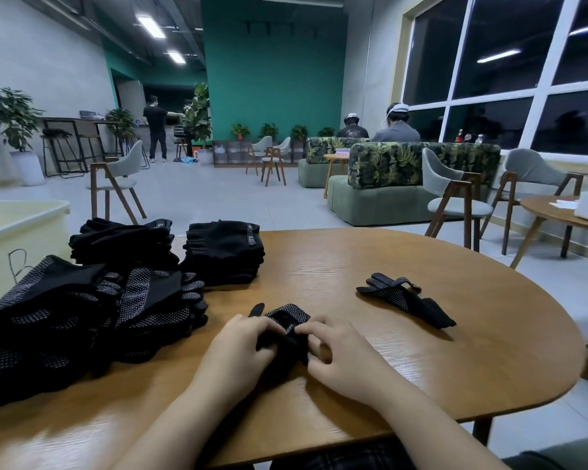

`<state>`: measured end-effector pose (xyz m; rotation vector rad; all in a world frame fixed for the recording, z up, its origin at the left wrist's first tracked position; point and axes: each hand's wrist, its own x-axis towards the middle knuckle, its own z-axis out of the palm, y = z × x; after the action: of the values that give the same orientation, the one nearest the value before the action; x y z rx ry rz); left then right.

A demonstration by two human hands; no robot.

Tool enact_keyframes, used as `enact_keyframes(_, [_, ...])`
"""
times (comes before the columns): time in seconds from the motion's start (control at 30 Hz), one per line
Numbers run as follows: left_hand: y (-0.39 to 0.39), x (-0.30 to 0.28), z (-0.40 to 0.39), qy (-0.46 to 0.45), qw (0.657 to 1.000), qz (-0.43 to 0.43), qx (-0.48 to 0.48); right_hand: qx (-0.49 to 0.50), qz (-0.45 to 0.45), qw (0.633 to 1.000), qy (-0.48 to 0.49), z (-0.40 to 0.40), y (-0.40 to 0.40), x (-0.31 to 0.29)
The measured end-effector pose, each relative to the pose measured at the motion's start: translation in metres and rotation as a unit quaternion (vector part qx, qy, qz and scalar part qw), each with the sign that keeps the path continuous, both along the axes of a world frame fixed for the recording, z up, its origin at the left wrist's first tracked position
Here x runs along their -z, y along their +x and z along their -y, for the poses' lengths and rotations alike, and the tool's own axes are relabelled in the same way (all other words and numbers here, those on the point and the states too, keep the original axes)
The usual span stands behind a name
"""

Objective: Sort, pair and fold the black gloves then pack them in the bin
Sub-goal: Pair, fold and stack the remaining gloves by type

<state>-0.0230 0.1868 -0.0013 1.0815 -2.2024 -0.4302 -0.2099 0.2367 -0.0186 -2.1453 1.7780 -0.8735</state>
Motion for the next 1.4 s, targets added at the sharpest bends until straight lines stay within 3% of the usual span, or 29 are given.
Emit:
enact_keyframes(0.2, [0.005,-0.032,0.016,0.018,0.988,-0.148,-0.041,0.061,0.101,0.992,-0.054,0.03,0.017,-0.034])
enact_keyframes(0.3, [0.005,-0.049,0.02,0.15,0.962,-0.226,-0.001,0.07,0.197,0.976,-0.06,0.043,0.023,-0.056])
enact_keyframes(0.37, [0.002,-0.054,0.022,0.226,0.945,-0.233,0.027,0.065,0.22,0.972,-0.05,0.05,0.024,-0.065])
enact_keyframes(0.47, [-0.003,-0.054,0.028,0.246,0.939,-0.24,0.03,0.055,0.221,0.973,-0.045,0.059,0.022,-0.071])
enact_keyframes(0.57, [-0.008,-0.055,0.032,0.225,0.935,-0.273,0.01,0.058,0.151,0.984,-0.069,0.061,0.015,-0.069])
enact_keyframes(0.67, [-0.007,-0.043,0.036,0.135,0.963,-0.232,0.01,0.048,0.113,0.989,-0.088,0.056,0.009,-0.061])
enact_keyframes(0.8, [0.008,-0.018,0.026,0.029,0.993,-0.088,0.073,0.009,0.073,0.996,-0.056,0.036,-0.003,-0.036])
enact_keyframes(1.03, [0.033,0.001,0.008,0.055,0.99,0.054,0.118,-0.019,0.02,0.999,0.025,-0.001,-0.019,-0.018])
enact_keyframes(1.13, [0.038,-0.001,0.008,0.068,0.986,0.084,0.129,0.055,0.005,0.998,-0.011,-0.007,-0.034,-0.02])
enact_keyframes(1.23, [0.033,-0.008,0.005,0.081,0.983,0.095,0.138,0.194,-0.024,0.976,-0.099,-0.002,-0.058,-0.021])
enact_keyframes(1.33, [0.018,-0.011,0.001,0.05,0.986,0.085,0.137,0.343,-0.069,0.936,-0.02,0.005,-0.084,-0.026])
enact_keyframes(1.4, [0.005,-0.011,-0.001,0.022,0.985,0.1,0.139,0.388,-0.073,0.917,0.048,0.011,-0.096,-0.03])
